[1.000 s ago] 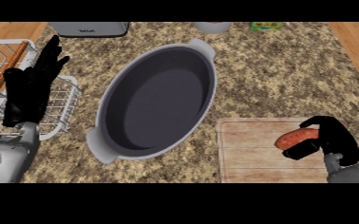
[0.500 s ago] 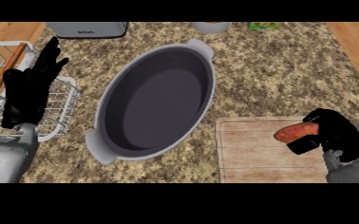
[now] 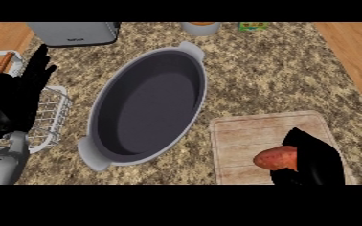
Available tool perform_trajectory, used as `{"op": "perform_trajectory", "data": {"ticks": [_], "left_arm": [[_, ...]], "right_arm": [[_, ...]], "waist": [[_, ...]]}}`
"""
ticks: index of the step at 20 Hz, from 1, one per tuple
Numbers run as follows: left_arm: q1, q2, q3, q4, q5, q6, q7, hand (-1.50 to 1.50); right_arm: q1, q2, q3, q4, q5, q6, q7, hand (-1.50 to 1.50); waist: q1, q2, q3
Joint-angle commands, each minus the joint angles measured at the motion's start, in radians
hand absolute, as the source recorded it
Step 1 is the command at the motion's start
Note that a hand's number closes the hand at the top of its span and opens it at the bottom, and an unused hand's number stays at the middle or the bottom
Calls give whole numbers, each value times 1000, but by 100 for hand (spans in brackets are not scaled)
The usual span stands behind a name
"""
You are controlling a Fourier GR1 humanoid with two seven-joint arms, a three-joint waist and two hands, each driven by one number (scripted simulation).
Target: Pick the sweet potato from the cutting board and place it in the pot
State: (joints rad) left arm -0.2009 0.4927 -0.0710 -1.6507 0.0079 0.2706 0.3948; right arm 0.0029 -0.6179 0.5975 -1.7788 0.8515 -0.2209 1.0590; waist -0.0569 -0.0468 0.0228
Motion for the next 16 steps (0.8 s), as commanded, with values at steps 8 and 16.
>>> {"op": "perform_trajectory", "data": {"ticks": [8,16], "left_arm": [[138,12,26,118,4,-2,81,0],[121,-6,18,121,7,-7,71,0]], "right_arm": [[-77,76,25,-457,411,-34,89,150],[-161,161,77,-638,553,177,103,150]], "waist": [[-8,19,-32],[29,37,-37]]}}
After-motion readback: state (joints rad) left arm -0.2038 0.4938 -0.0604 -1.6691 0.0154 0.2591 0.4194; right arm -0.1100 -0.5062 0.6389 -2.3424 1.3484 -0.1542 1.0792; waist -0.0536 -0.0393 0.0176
